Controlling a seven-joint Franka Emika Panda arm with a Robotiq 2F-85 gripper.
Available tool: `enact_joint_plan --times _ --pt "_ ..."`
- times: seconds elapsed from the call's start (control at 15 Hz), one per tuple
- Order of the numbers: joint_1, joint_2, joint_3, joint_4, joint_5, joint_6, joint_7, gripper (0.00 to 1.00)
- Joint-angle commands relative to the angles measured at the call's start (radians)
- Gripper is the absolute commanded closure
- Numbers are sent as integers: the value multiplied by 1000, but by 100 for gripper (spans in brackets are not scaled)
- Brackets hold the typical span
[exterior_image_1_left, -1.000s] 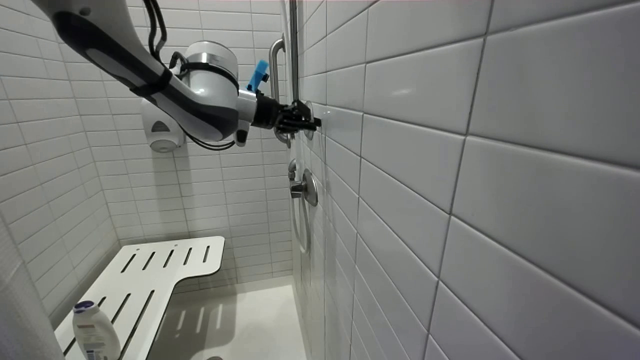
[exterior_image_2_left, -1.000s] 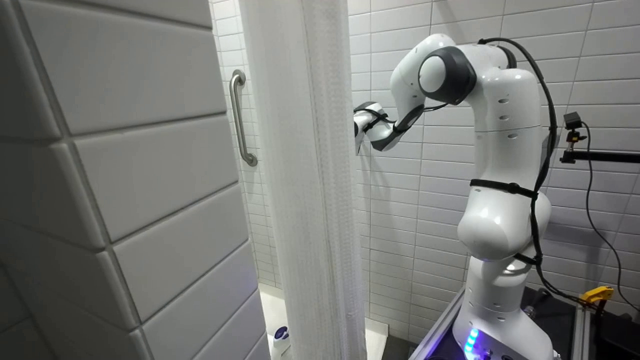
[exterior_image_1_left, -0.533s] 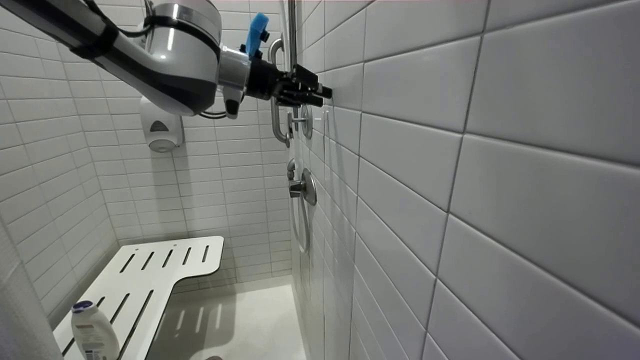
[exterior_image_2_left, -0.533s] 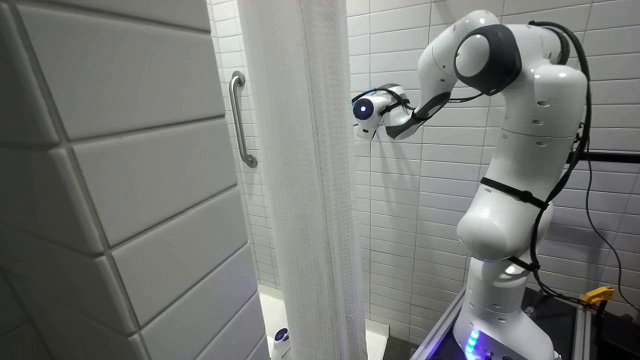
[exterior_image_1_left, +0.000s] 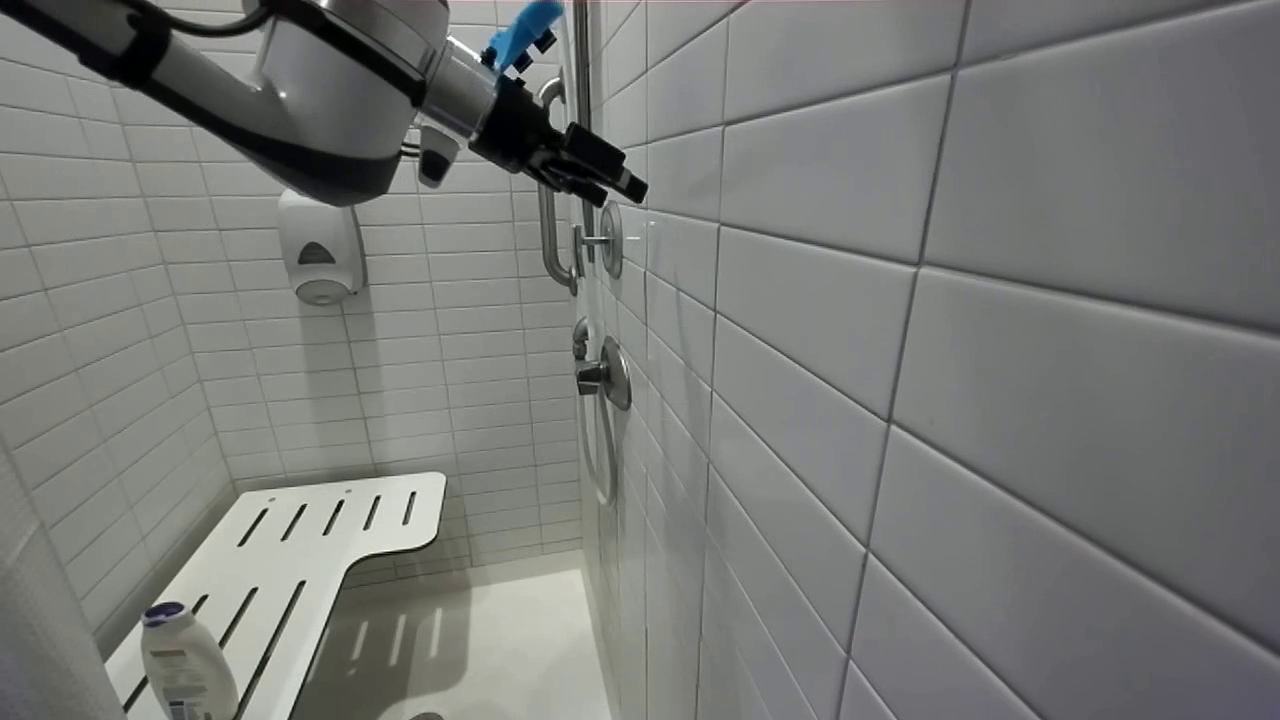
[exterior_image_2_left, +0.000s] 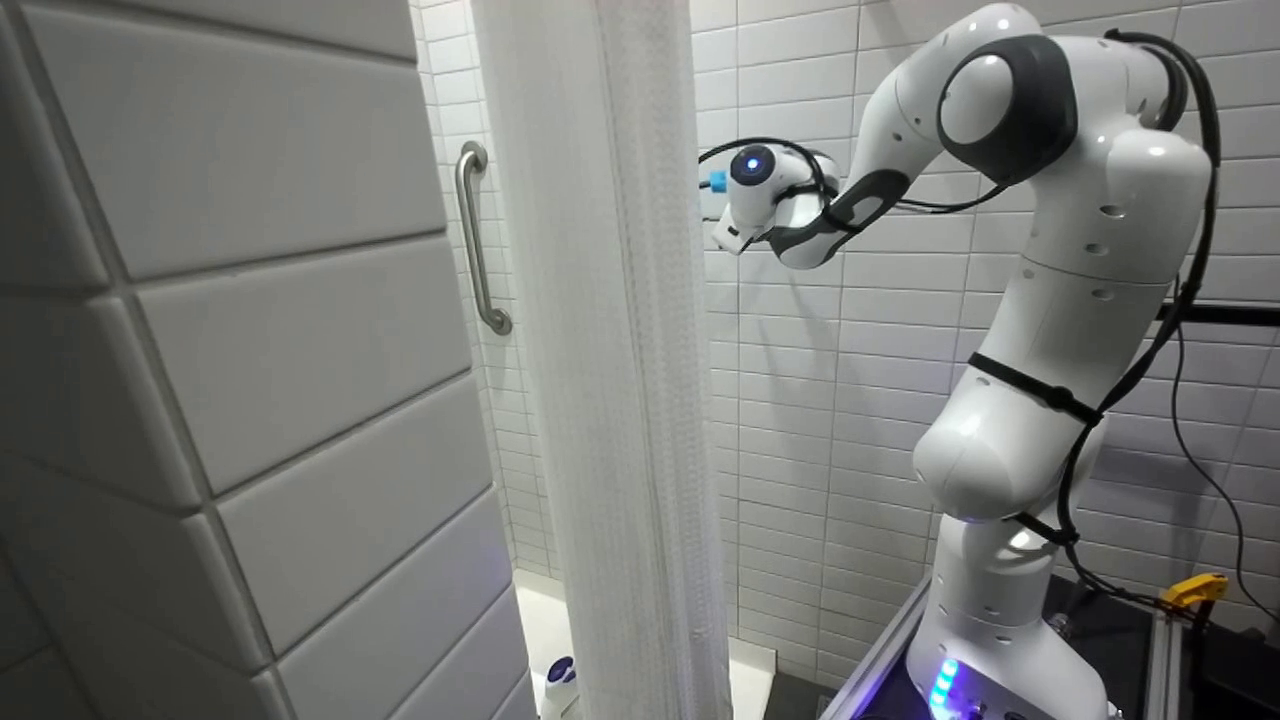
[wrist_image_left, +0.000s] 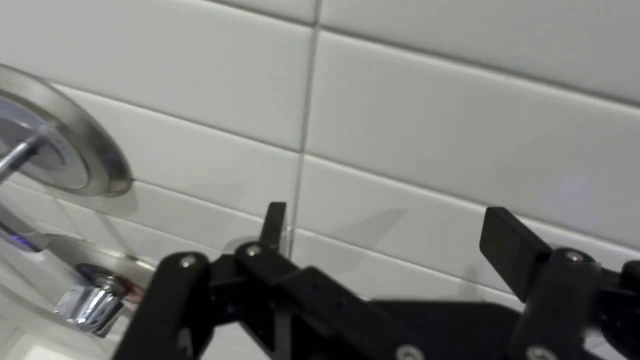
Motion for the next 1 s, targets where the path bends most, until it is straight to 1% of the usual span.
enact_joint_plan --times 0.0,0.2,0.4,0.53,0.67,0.73,0.93 --pt "31 -27 -4 -45 175 101 -68 0" --pt "50 -10 5 -56 277 163 -107 0" --pt "55 0 9 -73 329 202 -124 0" --pt "48 2 9 -87 337 214 -120 0" --pt "34 10 10 -87 309 210 -105 0" --pt "31 18 6 -91 315 214 -103 0" --pt "28 70 5 -91 317 224 -116 0"
